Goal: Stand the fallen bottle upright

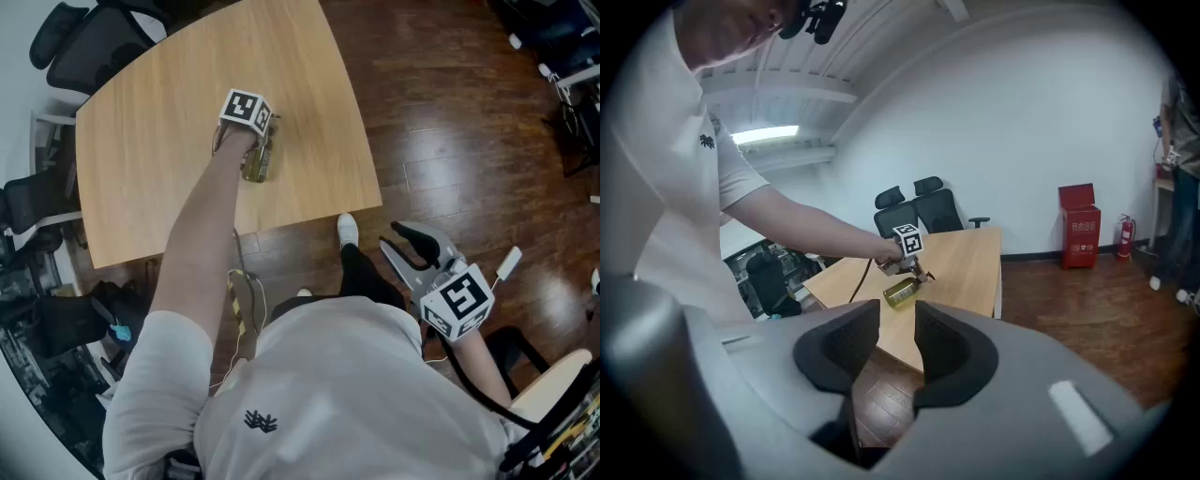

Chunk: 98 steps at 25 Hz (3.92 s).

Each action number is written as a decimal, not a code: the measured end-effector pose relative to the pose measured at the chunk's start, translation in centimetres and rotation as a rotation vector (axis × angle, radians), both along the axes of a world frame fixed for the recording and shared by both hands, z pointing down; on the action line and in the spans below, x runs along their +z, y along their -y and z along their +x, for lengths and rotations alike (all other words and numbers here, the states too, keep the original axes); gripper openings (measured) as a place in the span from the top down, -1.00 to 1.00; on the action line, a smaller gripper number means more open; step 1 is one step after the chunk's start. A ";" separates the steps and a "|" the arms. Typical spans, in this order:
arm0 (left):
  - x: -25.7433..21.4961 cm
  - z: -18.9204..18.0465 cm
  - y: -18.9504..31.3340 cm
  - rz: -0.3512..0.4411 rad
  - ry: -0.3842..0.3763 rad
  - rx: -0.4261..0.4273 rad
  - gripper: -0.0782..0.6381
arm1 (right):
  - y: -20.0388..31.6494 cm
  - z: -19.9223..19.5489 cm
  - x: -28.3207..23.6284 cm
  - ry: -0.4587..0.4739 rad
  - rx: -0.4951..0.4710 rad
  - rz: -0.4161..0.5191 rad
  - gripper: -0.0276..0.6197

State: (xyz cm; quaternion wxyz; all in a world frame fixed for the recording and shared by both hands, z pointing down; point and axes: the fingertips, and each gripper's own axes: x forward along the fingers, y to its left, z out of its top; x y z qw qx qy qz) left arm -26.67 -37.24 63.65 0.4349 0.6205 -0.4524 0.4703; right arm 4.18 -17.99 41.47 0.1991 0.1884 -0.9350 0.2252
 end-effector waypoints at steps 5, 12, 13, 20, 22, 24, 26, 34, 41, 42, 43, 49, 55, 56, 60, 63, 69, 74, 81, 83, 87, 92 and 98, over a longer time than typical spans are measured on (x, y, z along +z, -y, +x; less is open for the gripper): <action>1.2 0.9 -0.1 -0.034 0.002 0.011 0.40 | 1.9 1.1 1.3 -0.001 -0.007 -0.020 0.55; -7.2 -0.5 2.4 0.314 -0.010 -0.019 0.42 | 3.4 -0.1 1.6 0.014 -0.042 -0.011 0.55; -8.7 -0.8 2.6 0.381 -0.016 -0.034 0.43 | 3.4 -0.4 1.6 0.015 -0.051 -0.009 0.55; -11.2 -0.7 1.7 0.667 -0.019 -0.023 0.43 | 2.7 -2.5 1.1 0.012 -0.104 0.012 0.55; -11.1 -0.2 1.8 0.693 -0.002 -0.002 0.43 | 2.5 -2.6 1.1 0.000 -0.101 0.020 0.55; -11.0 -0.2 2.2 0.700 0.014 0.012 0.42 | 2.4 -2.6 1.1 -0.010 -0.084 0.027 0.55; -10.9 -0.5 2.6 0.706 0.041 0.021 0.41 | 2.1 -2.5 1.0 -0.016 -0.064 0.034 0.55; -14.3 -0.4 -0.3 0.879 0.147 0.104 -0.14 | -1.3 -1.9 0.3 -0.084 0.024 0.161 0.54; -19.9 0.5 -16.3 1.044 -0.071 0.111 -0.09 | -9.4 -2.7 -1.6 -0.102 0.080 0.274 0.48; -20.7 0.9 -19.1 1.055 -0.108 0.123 -0.05 | -11.1 -2.7 -1.9 -0.100 0.091 0.273 0.48; -21.3 1.3 -21.9 1.061 -0.143 0.138 -0.03 | -12.9 -2.7 -2.2 -0.100 0.099 0.266 0.48; -21.8 4.2 -36.4 1.006 -0.272 0.260 0.10 | -21.4 -3.3 -2.7 -0.137 0.086 0.237 0.47; -22.9 7.2 -47.1 1.021 -0.350 0.230 0.17 | -26.5 -2.4 -4.2 -0.116 0.053 0.297 0.47; -23.5 8.0 -48.4 1.034 -0.358 0.214 0.19 | -27.3 -2.0 -4.5 -0.108 0.046 0.308 0.47; -25.1 12.6 -52.8 1.086 -0.360 0.196 0.20 | -30.7 0.9 -5.2 -0.091 0.019 0.350 0.48; -25.7 17.1 -56.4 1.101 -0.370 0.192 0.20 | -33.8 4.1 -4.6 -0.070 0.000 0.351 0.48; -27.0 25.1 -64.3 1.096 -0.426 0.168 0.20 | -40.8 9.6 -3.6 -0.017 -0.019 0.312 0.48; -26.6 29.1 -68.8 1.058 -0.426 0.175 0.20 | -44.2 11.9 -4.4 0.013 -0.022 0.333 0.48; -27.2 29.7 -70.4 1.077 -0.415 0.191 0.20 | -45.3 11.1 -4.6 0.018 -0.035 0.377 0.50; -27.1 30.0 -70.8 1.080 -0.426 0.206 0.20 | -46.0 11.3 -4.7 0.013 -0.020 0.377 0.51; -27.1 30.3 -71.7 1.076 -0.432 0.211 0.20 | -47.3 11.5 -5.1 0.011 -0.020 0.385 0.52; -27.3 31.1 -72.0 1.079 -0.432 0.232 0.20 | -47.4 11.8 -5.5 0.007 -0.019 0.401 0.53; -27.6 30.7 -71.9 1.077 -0.416 0.222 0.20 | -47.0 10.9 -5.6 0.007 -0.048 0.403 0.55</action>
